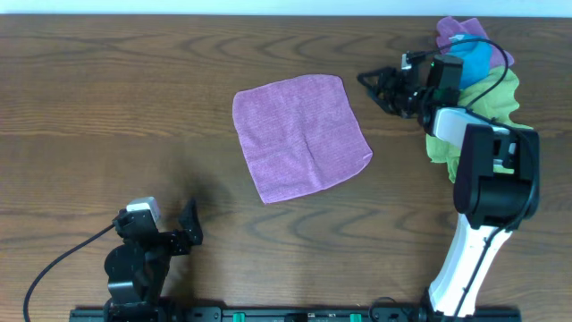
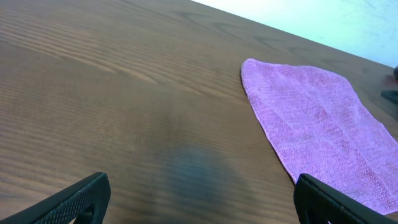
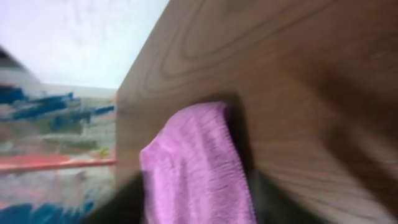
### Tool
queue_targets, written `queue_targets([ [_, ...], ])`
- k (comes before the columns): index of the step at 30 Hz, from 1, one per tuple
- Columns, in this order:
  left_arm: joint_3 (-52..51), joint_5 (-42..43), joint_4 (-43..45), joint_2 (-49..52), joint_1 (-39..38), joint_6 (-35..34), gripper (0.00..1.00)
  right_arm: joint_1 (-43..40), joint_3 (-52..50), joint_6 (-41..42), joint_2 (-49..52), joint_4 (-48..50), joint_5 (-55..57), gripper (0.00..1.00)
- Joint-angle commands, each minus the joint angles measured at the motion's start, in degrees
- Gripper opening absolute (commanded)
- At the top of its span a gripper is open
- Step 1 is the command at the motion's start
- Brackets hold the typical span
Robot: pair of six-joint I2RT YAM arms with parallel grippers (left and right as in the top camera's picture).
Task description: Fold the cloth
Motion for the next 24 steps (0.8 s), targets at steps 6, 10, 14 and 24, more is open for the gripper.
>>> queue_targets([
  [6,-1.05,-0.17,-0.20,-0.33,-0.20,-0.22,0.95,1.40,5.90,-6.95,-2.91,-0.33,-10.88,0.02],
  [10,-1.05,-0.20,-0.20,-0.33,-0.20,-0.22,0.96,2.32,10.62,-15.10,-3.93,-7.06,-6.45,0.02],
  [14,-1.05,-0.17,-0.20,-0.33,-0.20,-0.22,0.95,3.17,12.31,-24.72,-3.91,-15.69,10.47,0.01],
  [24,-1.05,-0.17,-0.20,-0.33,-0.20,-0.22,0.95,4.79,30.47,-44.17,-3.93,-43.69,29.99,0.01],
])
